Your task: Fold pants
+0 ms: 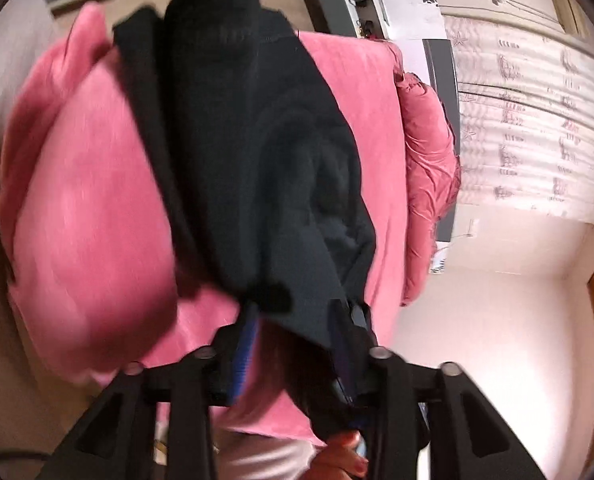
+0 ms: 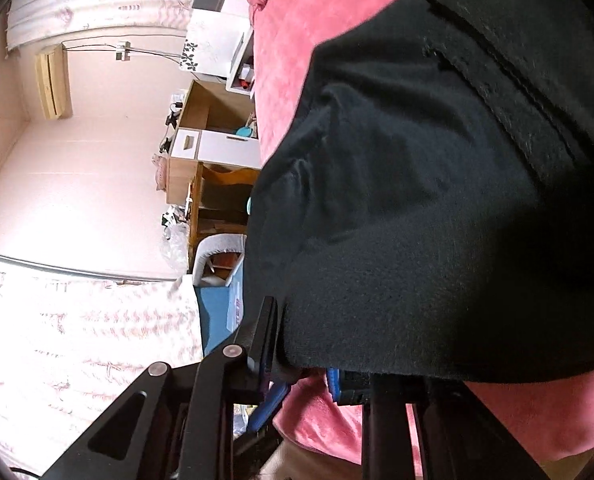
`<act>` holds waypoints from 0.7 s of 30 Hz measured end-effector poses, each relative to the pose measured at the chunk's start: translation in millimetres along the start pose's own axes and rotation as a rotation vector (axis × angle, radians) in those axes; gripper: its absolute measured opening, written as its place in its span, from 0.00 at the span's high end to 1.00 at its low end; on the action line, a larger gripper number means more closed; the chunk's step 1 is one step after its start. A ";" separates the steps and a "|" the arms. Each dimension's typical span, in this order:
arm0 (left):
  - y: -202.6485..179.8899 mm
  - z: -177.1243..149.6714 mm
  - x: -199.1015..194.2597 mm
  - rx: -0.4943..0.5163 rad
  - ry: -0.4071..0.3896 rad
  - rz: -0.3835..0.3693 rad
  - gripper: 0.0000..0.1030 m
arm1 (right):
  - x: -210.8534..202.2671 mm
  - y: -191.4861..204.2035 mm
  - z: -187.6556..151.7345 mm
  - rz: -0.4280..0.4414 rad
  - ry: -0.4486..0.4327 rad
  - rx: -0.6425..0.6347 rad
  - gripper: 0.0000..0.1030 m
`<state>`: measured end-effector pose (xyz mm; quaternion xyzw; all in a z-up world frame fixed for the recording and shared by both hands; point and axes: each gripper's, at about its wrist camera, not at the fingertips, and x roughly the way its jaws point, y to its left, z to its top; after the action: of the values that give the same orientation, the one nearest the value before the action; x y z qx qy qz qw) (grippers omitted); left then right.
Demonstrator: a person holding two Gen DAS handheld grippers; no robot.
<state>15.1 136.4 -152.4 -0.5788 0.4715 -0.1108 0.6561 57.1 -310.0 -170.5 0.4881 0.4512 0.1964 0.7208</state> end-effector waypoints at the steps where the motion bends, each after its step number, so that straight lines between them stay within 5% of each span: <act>1: -0.6 -3.8 2.9 0.003 0.023 0.000 0.54 | -1.3 0.9 1.2 0.006 -0.005 0.003 0.78; 4: -0.2 -7.3 8.7 -0.013 0.046 -0.038 0.53 | -3.6 4.8 3.7 0.012 -0.010 0.000 0.78; 8: 6.4 7.7 3.3 -0.017 -0.100 -0.032 0.45 | -10.3 2.8 1.8 0.015 -0.011 -0.006 0.78; 16: 2.1 34.0 -13.2 -0.016 -0.319 -0.015 0.45 | -1.0 1.5 -0.8 0.012 0.005 -0.011 0.78; 19: -4.7 45.9 -21.2 0.042 -0.386 0.057 0.50 | 3.2 -2.1 -2.3 -0.028 0.053 -0.030 0.78; 21: -6.2 56.4 -20.4 0.070 -0.368 0.093 0.77 | 9.2 -7.6 -4.5 -0.105 0.114 -0.045 0.72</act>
<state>48.8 185.5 -143.4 -0.5436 0.3654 0.0110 0.7555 56.8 -304.3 -182.0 0.4353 0.5119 0.1957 0.7142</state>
